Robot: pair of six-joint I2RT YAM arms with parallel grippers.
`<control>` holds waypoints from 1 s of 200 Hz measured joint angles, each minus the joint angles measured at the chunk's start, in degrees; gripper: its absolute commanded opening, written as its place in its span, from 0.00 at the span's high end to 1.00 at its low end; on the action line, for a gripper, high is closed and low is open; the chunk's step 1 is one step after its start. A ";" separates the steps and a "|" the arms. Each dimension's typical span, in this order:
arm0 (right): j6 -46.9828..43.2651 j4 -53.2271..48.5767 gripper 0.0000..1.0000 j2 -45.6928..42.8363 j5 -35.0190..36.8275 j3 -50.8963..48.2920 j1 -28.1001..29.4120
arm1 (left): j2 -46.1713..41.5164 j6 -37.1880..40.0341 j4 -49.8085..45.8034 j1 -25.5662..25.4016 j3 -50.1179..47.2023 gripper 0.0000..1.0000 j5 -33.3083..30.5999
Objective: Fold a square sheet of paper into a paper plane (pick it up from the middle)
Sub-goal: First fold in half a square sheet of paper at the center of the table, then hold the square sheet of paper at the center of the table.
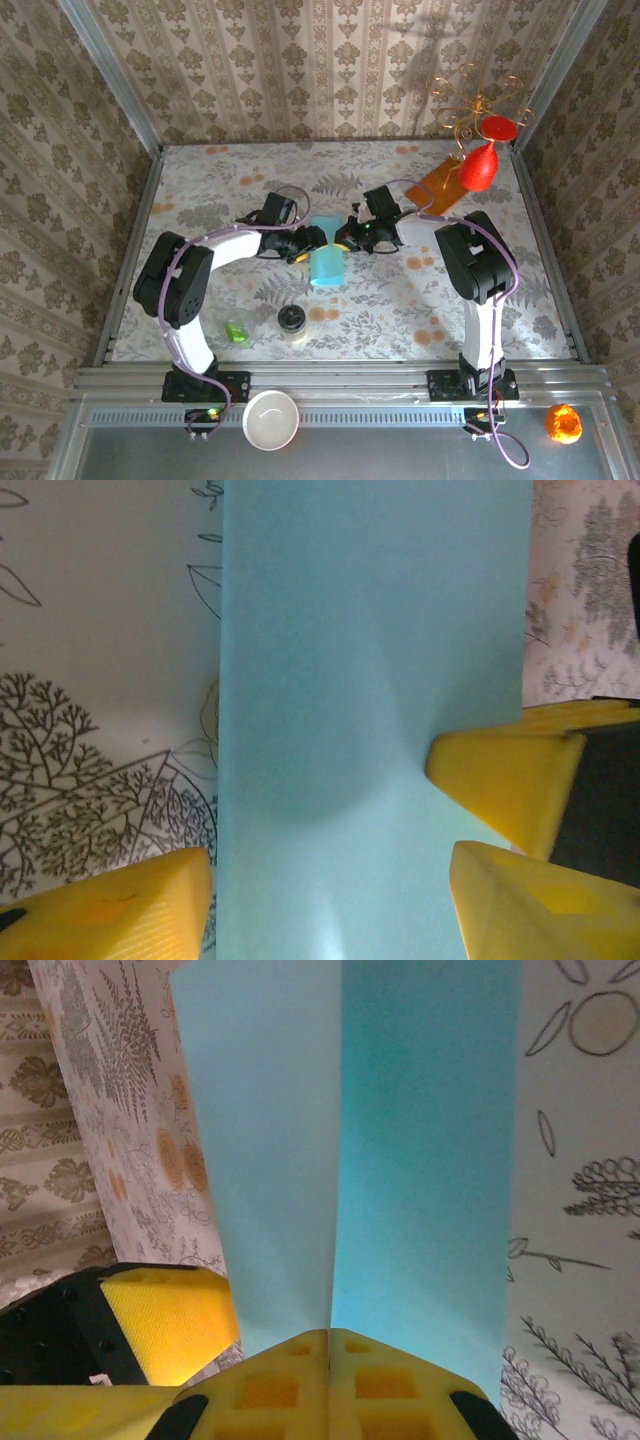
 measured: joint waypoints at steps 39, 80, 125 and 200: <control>-0.04 0.46 0.85 0.92 -1.88 0.02 -0.24 | 1.73 0.87 -3.23 -0.46 1.73 0.47 -2.10; 0.24 2.56 0.68 -0.48 -1.84 -2.89 -1.27 | 3.45 1.31 -4.70 -1.09 2.47 0.55 -4.57; 0.02 1.49 0.67 -9.14 2.99 -9.53 -4.02 | 3.45 2.84 -5.49 -2.01 2.47 0.59 -7.43; -1.44 0.85 0.67 -16.92 8.72 -12.46 -5.75 | 7.17 3.37 -14.49 -5.14 9.53 0.55 -14.43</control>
